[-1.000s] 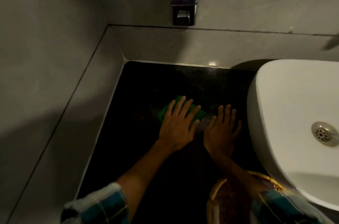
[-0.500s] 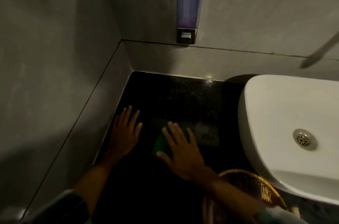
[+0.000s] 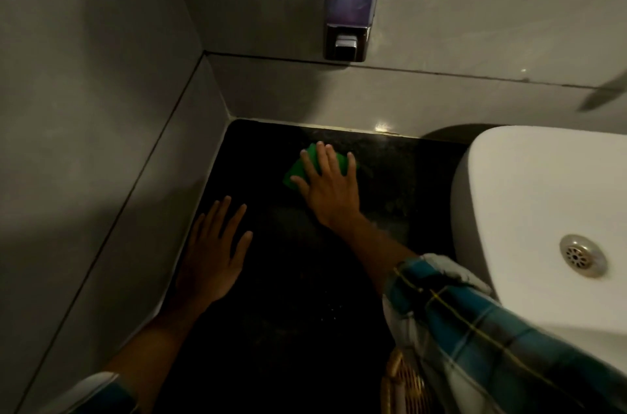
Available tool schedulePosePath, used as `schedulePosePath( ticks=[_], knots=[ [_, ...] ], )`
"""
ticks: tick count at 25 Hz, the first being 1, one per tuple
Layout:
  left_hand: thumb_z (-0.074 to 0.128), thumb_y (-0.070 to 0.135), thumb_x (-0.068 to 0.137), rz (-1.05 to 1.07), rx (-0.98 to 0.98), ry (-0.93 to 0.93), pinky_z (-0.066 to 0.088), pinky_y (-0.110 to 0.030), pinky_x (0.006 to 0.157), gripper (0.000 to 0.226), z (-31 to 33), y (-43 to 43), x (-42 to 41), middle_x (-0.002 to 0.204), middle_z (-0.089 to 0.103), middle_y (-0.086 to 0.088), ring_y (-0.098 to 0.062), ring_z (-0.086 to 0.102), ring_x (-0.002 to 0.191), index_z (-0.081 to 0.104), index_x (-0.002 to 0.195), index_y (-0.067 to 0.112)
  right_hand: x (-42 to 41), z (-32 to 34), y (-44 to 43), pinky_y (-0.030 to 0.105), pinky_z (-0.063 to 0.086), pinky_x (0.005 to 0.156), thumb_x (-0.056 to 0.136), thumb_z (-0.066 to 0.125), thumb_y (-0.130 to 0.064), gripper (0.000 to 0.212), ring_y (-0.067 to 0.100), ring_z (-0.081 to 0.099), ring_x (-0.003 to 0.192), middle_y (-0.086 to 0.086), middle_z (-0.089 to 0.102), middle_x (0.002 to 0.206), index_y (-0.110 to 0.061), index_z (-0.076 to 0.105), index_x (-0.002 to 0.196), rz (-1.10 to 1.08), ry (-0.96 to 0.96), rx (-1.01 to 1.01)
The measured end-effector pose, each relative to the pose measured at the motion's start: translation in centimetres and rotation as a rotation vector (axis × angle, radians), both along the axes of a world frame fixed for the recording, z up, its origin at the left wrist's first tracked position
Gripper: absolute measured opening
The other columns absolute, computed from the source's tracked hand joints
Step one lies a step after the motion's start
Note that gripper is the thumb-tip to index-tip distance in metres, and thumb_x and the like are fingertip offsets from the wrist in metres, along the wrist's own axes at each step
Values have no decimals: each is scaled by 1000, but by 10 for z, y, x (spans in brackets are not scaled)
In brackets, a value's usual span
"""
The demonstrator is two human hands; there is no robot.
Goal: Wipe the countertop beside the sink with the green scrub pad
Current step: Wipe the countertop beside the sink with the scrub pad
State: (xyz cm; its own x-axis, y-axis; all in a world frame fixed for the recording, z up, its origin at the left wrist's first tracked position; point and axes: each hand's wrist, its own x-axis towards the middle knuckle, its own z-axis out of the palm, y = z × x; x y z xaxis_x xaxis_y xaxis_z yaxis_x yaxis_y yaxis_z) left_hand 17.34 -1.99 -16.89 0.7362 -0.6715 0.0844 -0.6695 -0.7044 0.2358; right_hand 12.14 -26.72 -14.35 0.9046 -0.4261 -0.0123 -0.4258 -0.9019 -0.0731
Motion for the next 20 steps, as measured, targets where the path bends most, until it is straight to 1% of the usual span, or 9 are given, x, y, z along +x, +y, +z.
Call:
schedulePosePath(
  ticks=[2,6,8,10,13,15,17,18,20],
  knots=[
    [20,54,96,-10,-7,6,26,-48,117,59,1,-1,1,159,28,-6,-23,21,148,30,148,27,-14,3,-33,61,11,114,98,27,-52,59,29,15,149,12,19,161,-25,24,151,-139,-9,29],
    [25,51,96,2,-18,-5,24,-48,118,57,7,-5,-2,159,28,-8,-25,22,148,33,146,24,-76,7,-62,62,5,117,99,28,-49,59,29,4,150,11,8,164,-25,19,152,-438,-34,159],
    [28,49,96,11,-17,22,22,-50,119,56,9,-6,-3,159,27,-8,-26,20,148,32,147,24,-105,7,-30,63,2,117,99,27,-49,61,32,0,150,14,3,163,-23,15,153,-526,-21,208],
    [31,47,97,27,-19,24,22,-51,118,55,10,-5,-6,159,28,-9,-27,22,148,33,146,23,-127,6,24,65,0,114,99,27,-48,63,37,-2,149,18,1,163,-21,11,154,-552,-9,197],
    [31,46,97,36,-5,27,21,-51,119,55,14,-6,-12,159,28,-10,-28,22,148,32,146,23,-150,9,108,65,-4,113,98,30,-49,68,38,-4,149,19,-2,162,-19,7,154,-536,17,240],
    [29,46,97,39,19,38,18,-50,119,56,15,-7,-13,160,26,-10,-28,19,148,30,147,22,-154,6,153,63,-10,113,96,32,-51,70,36,-8,149,17,-5,163,-21,7,154,-472,44,242],
    [28,45,97,38,39,36,17,-50,120,56,15,-7,-10,160,25,-11,-28,18,149,30,148,21,-144,4,183,60,-18,110,96,28,-52,69,35,-13,148,15,-9,162,-23,5,154,-327,50,232],
    [28,44,98,33,44,46,16,-50,120,55,15,-7,-8,160,24,-11,-28,17,149,29,148,22,-138,5,192,60,-19,109,96,27,-52,67,35,-14,148,14,-10,162,-23,6,154,-236,53,234],
    [28,42,99,18,43,82,12,-49,121,53,13,-5,-5,161,22,-10,-27,14,150,27,148,22,-134,8,205,63,-11,112,96,31,-51,65,35,-5,149,14,-1,163,-24,15,153,-35,60,200]
  ],
)
